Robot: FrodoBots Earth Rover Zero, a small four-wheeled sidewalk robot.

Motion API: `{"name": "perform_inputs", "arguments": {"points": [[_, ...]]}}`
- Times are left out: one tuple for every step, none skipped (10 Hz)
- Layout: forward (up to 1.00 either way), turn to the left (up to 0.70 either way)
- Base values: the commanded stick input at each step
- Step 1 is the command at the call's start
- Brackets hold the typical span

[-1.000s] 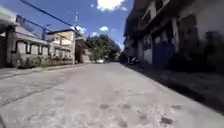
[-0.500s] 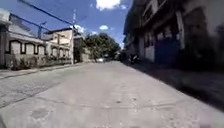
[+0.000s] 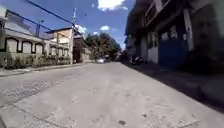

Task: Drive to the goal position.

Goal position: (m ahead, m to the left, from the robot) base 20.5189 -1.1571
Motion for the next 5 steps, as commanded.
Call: {"name": "perform_inputs", "arguments": {"points": [[1.00,-0.05],[1.00,0.00],[1.00,0.00],[1.00,0.00],[1.00,0.00]]}}
